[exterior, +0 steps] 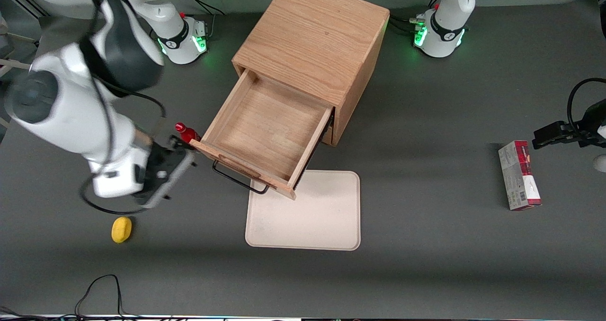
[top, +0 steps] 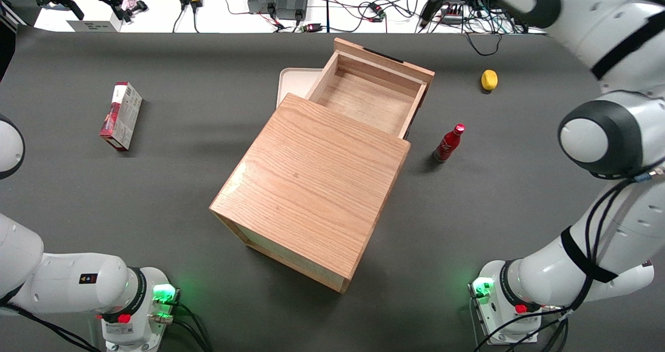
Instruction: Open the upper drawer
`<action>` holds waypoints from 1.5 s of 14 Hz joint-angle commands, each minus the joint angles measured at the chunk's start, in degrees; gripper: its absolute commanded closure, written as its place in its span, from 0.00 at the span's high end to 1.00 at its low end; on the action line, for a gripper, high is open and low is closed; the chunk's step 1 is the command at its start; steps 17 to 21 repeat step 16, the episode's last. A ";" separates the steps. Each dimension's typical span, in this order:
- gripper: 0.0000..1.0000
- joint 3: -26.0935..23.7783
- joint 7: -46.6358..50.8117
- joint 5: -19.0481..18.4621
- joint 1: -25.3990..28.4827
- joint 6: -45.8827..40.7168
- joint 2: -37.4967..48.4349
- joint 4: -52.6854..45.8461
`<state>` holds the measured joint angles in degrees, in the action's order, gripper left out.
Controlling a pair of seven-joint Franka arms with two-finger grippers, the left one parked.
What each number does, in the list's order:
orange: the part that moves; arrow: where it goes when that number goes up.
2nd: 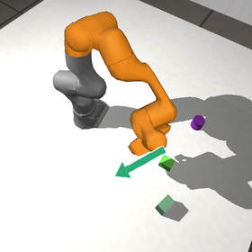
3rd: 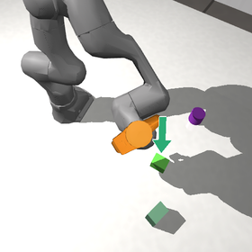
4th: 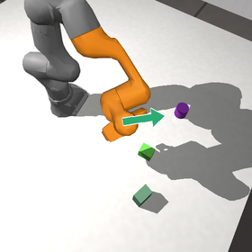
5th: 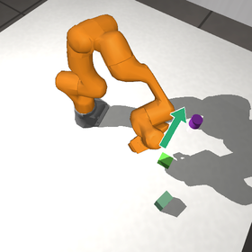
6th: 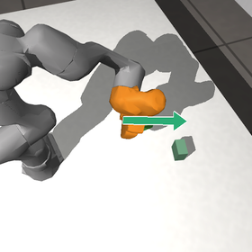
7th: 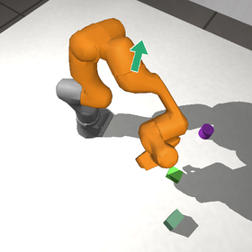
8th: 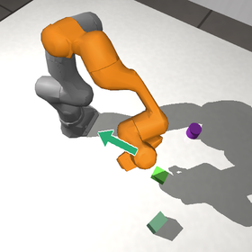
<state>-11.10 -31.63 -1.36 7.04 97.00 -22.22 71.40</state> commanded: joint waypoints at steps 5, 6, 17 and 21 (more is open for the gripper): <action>1.00 12.23 20.28 1.97 0.52 5.54 32.01 37.60; 1.00 13.46 20.37 1.97 0.43 7.39 36.85 43.15; 1.00 15.05 29.69 -0.49 -0.27 -1.28 35.14 36.62; 1.00 15.05 29.69 -0.49 -0.27 -1.28 35.14 36.62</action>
